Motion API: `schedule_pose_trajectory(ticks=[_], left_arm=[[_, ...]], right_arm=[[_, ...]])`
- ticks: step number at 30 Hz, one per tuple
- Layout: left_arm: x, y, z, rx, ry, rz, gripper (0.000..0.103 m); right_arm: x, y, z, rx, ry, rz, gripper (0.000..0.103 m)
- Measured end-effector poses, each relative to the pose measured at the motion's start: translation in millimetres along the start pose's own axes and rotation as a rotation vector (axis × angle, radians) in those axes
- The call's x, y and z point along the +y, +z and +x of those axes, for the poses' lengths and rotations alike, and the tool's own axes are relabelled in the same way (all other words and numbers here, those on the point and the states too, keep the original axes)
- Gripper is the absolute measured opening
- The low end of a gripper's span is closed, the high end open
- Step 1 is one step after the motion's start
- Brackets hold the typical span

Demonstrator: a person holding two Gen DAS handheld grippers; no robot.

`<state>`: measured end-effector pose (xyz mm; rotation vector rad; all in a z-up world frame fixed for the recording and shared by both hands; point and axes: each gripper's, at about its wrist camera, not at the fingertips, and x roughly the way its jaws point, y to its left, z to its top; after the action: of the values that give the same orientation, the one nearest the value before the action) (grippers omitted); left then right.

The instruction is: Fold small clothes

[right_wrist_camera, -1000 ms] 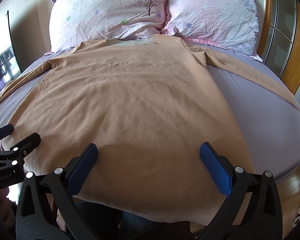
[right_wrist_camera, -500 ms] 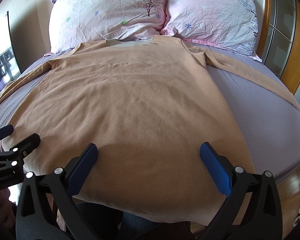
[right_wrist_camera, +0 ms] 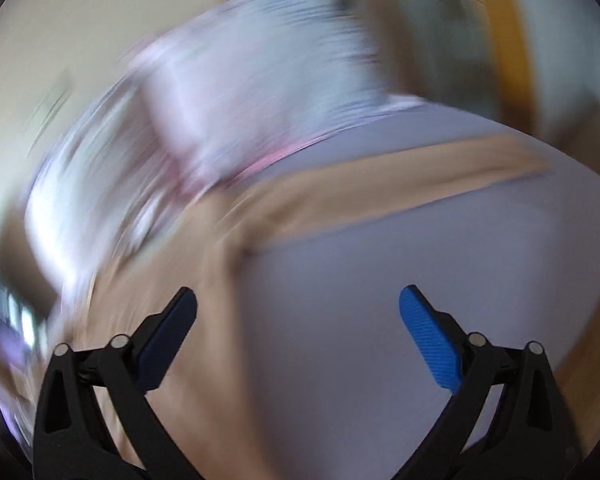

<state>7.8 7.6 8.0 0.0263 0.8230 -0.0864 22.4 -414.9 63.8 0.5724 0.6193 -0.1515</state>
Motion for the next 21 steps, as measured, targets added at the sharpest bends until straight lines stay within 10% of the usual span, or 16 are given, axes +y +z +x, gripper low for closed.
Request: schedule_pose_trajectory(ticks=[3, 9, 13, 15, 16, 21], left_arm=[[20, 11, 0, -0.040, -0.098, -0.070, 0.102], [69, 36, 0, -0.162, -0.248, -0.213, 0.102], [100, 50, 11, -0.170, -0.222, -0.277, 0.102], [121, 54, 14, -0.171, -0.212, -0.330, 0.102], [136, 55, 15, -0.175, -0.202, -0.367, 0.102], [201, 50, -1, -0.239, -0.098, -0.529, 0.102]], right_arm=[[-76, 58, 22, 0.007, -0.123, 0.266, 0.068], [-160, 87, 62, 0.052, -0.185, 0.589, 0.058], [-166, 94, 74, 0.017, -0.182, 0.610, 0.051], [-174, 99, 84, 0.005, -0.175, 0.644, 0.033], [-180, 102, 88, 0.014, -0.183, 0.656, 0.007], [-114, 128, 79, -0.087, -0.128, 0.452, 0.004]])
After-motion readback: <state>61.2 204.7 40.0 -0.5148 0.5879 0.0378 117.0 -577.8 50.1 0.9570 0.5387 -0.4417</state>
